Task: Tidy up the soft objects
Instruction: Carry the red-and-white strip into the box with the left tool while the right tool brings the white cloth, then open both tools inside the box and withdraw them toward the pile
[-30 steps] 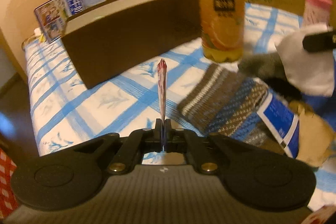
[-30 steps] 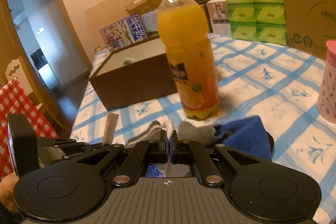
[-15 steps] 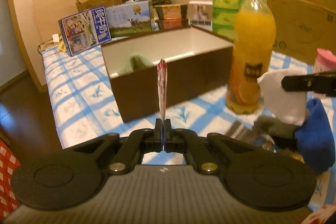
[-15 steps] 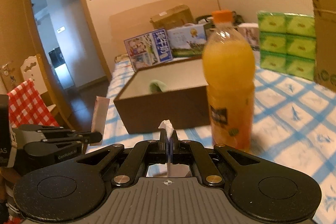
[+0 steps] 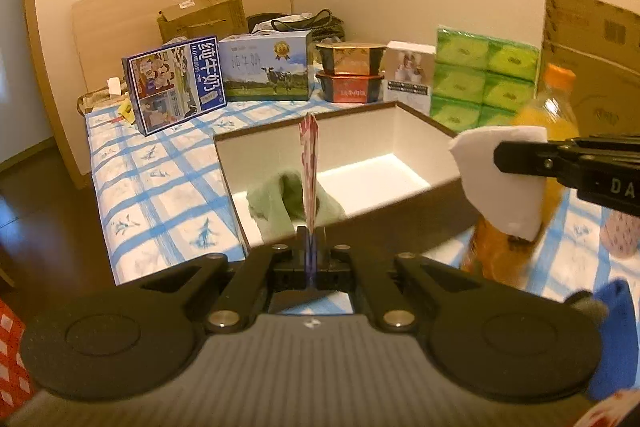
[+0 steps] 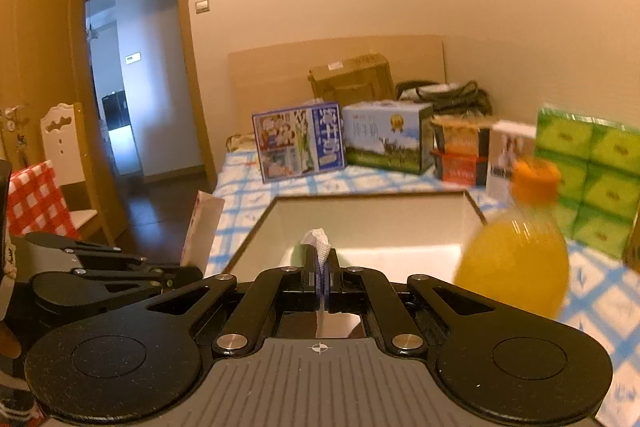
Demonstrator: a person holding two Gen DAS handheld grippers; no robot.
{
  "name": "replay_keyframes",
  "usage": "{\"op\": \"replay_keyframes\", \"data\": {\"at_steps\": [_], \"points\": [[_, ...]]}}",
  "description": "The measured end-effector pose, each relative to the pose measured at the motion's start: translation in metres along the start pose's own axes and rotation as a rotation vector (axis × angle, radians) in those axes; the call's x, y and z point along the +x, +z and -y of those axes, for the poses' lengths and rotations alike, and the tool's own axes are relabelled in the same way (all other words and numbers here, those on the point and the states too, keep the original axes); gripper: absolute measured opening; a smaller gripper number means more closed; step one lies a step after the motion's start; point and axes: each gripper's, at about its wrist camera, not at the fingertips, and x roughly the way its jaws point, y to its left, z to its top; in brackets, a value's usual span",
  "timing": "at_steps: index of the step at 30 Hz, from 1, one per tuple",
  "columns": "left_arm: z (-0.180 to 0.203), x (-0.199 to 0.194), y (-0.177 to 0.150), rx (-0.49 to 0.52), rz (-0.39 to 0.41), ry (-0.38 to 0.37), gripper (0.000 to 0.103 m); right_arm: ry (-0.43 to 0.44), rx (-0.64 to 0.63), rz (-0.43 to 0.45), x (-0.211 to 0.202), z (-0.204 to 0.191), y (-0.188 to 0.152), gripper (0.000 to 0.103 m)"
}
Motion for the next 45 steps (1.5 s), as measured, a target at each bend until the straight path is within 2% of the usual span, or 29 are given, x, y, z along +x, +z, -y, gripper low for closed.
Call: {"op": "replay_keyframes", "data": {"at_steps": [8, 13, 22, 33, 35, 37, 38, 39, 41, 43, 45], "points": [[-0.023, 0.034, 0.04, -0.052, -0.004, -0.03, 0.001, -0.082, -0.011, 0.001, 0.06, -0.001, 0.032, 0.002], [-0.032, 0.066, 0.06, -0.074, -0.026, -0.082, 0.001, -0.179, -0.004, -0.04, 0.104, 0.004, 0.041, 0.002], [-0.038, 0.138, 0.08, -0.077, -0.071, -0.152, 0.001, -0.384, 0.148, -0.152, 0.182, 0.049, 0.044, 0.002], [-0.033, 0.225, 0.087, -0.065, -0.14, -0.235, 0.002, -0.574, 0.327, -0.189, 0.219, 0.104, 0.032, 0.002], [-0.029, 0.239, 0.085, -0.068, -0.161, -0.252, 0.007, -0.582, 0.32, -0.189, 0.221, 0.105, 0.031, 0.002], [-0.026, 0.25, 0.084, -0.075, -0.173, -0.256, 0.02, -0.593, 0.299, -0.203, 0.224, 0.106, 0.028, 0.003], [-0.025, 0.254, 0.083, -0.081, -0.176, -0.25, 0.022, -0.595, 0.304, -0.216, 0.225, 0.107, 0.026, 0.003], [-0.026, 0.258, 0.082, -0.086, -0.183, -0.246, 0.024, -0.591, 0.319, -0.227, 0.225, 0.11, 0.024, 0.005], [-0.027, 0.264, 0.081, -0.098, -0.2, -0.259, 0.024, -0.571, 0.344, -0.243, 0.226, 0.112, 0.021, 0.017], [-0.03, 0.263, 0.082, -0.111, -0.203, -0.257, 0.025, -0.563, 0.358, -0.241, 0.224, 0.111, 0.019, 0.042], [-0.031, 0.26, 0.083, -0.104, -0.196, -0.245, 0.025, -0.554, 0.347, -0.225, 0.221, 0.106, 0.019, 0.048]]}}
